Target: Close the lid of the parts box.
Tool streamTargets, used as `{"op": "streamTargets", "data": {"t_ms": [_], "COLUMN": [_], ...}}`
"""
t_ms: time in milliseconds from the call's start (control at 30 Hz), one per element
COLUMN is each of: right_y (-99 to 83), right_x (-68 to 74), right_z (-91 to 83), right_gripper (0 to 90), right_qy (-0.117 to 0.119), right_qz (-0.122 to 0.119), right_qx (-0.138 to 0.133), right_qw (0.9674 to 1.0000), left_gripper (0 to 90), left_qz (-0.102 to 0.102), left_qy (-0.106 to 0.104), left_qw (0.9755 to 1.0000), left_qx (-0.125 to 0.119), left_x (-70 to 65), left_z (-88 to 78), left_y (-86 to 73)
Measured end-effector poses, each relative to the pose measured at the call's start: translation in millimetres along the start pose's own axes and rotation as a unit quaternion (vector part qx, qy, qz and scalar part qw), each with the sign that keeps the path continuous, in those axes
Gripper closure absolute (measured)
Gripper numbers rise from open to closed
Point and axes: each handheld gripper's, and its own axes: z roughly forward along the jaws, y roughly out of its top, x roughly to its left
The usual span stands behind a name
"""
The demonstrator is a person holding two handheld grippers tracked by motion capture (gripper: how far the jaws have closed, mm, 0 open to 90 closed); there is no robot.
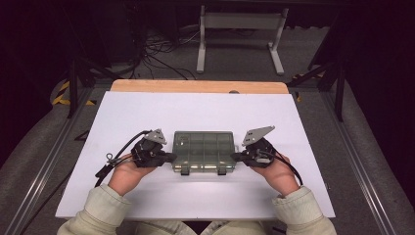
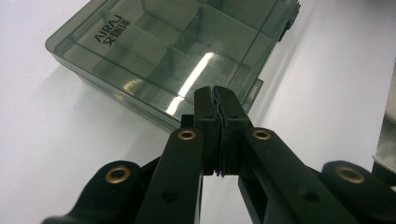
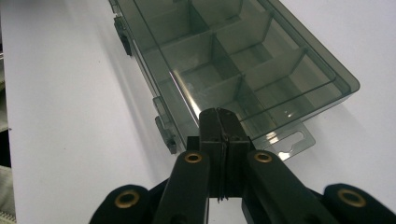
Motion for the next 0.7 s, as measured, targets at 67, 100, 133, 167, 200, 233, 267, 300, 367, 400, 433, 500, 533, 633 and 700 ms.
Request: {"op": "streamTargets", "data": {"t_ms": [67, 100, 133, 167, 200, 233, 267, 300, 367, 400, 433, 500, 533, 633, 700], "right_y": [0.2, 0.2, 0.2, 0.2, 0.2, 0.2, 0.2, 0.2, 0.2, 0.2, 0.2, 0.1, 0.1, 0.0, 0.0], "right_x": [0.4, 0.3, 0.3, 0.5, 0.5, 0.9, 0.9, 1.1, 1.4, 1.4, 1.5, 1.6, 1.6, 1.9, 2.3], "right_z": [1.0, 1.4, 1.4, 2.5, 2.5, 3.7, 3.7, 4.4, 5.2, 5.6, 6.0, 6.6, 6.6, 6.8, 7.1], "right_gripper": [90.0, 90.0, 90.0, 90.0, 90.0, 90.0, 90.0, 90.0, 90.0, 90.0, 90.0, 90.0, 90.0, 90.0, 90.0], "right_qy": [0.001, 0.002, 0.002, 0.003, 0.003, 0.005, 0.005, 0.006, 0.005, 0.005, 0.006, 0.007, 0.006, 0.005, 0.003], "right_qz": [-0.002, -0.005, -0.005, -0.006, -0.006, -0.007, -0.007, -0.007, -0.009, -0.009, -0.009, -0.008, -0.009, -0.009, -0.011], "right_qx": [0.005, 0.007, 0.007, 0.011, 0.011, 0.015, 0.015, 0.016, 0.019, 0.020, 0.021, 0.020, 0.020, 0.021, 0.021], "right_qw": [1.0000, 1.0000, 1.0000, 0.9999, 0.9999, 0.9999, 0.9999, 0.9998, 0.9998, 0.9998, 0.9997, 0.9997, 0.9997, 0.9997, 0.9997], "left_gripper": [88.8, 88.8, 88.8, 88.8, 88.8, 88.7, 88.8, 88.8, 88.7, 88.7, 88.5, 88.1, 88.1, 88.2, 88.4], "left_qz": [-0.001, -0.001, -0.001, -0.001, -0.001, -0.002, -0.002, -0.001, 0.002, 0.003, 0.002, 0.003, 0.003, 0.003, 0.006], "left_qy": [0.000, -0.001, -0.001, 0.000, 0.000, 0.001, 0.001, 0.002, 0.004, 0.005, 0.003, 0.004, 0.001, 0.005, 0.009], "left_qw": [1.0000, 1.0000, 1.0000, 1.0000, 1.0000, 0.9999, 0.9999, 0.9999, 0.9998, 0.9998, 0.9998, 0.9998, 0.9998, 0.9998, 0.9998], "left_qx": [0.003, 0.005, 0.005, 0.009, 0.009, 0.014, 0.014, 0.013, 0.017, 0.018, 0.017, 0.018, 0.017, 0.017, 0.017], "left_x": [0.1, 0.1, 0.1, 0.0, 0.0, -0.5, -0.5, -0.4, -0.2, -0.2, -0.2, -0.6, -0.8, -1.4, -2.0], "left_z": [0.6, 0.9, 0.9, 1.9, 1.9, 3.0, 3.0, 3.9, 4.9, 5.3, 5.7, 5.8, 6.1, 6.3, 6.6], "left_y": [-0.1, -0.1, -0.1, -0.1, -0.1, -0.2, -0.2, -0.2, -0.2, -0.1, -0.2, 0.0, 0.0, 0.0, -0.1]}}
